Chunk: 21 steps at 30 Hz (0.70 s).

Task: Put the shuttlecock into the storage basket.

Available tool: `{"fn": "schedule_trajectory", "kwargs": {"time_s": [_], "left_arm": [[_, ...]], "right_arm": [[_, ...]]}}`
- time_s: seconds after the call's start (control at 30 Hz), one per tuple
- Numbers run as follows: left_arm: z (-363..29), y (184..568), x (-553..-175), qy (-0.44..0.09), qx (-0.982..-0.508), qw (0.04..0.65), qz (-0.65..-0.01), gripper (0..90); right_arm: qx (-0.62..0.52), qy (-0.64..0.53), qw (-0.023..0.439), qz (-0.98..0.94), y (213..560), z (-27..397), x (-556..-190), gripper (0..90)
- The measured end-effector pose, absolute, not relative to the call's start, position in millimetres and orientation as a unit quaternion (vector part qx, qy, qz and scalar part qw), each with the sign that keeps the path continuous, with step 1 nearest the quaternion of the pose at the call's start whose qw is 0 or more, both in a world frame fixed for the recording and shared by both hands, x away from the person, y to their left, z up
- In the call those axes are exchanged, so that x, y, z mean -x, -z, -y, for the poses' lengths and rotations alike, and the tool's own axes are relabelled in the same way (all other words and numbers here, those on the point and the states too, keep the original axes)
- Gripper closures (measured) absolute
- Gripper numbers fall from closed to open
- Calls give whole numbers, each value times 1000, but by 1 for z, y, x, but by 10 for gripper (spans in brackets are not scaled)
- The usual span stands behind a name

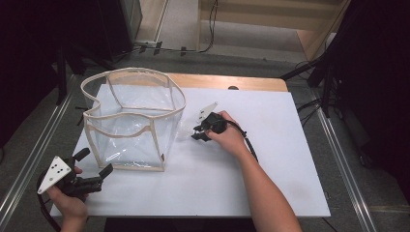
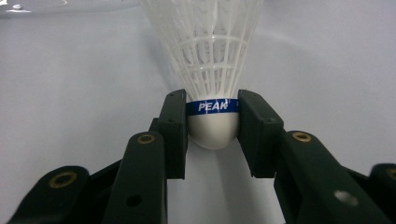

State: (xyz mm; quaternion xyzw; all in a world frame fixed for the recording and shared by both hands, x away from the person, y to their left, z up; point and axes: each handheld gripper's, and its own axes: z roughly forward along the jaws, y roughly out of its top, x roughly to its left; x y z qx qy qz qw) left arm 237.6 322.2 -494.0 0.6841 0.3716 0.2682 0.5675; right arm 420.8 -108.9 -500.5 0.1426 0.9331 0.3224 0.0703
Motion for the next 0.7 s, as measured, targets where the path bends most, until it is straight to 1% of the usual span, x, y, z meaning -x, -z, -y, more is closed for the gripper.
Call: {"fn": "schedule_trajectory", "kwargs": {"time_s": [0.2,0.7], "left_arm": [[-322,494,-238,-268,-684,567,-372,0],[-322,494,-238,-268,-684,567,-372,0]], "right_arm": [[-144,-332,81,-929,492,116,-417,627],[-172,-356,85,-914,476,138,-414,627]]}}
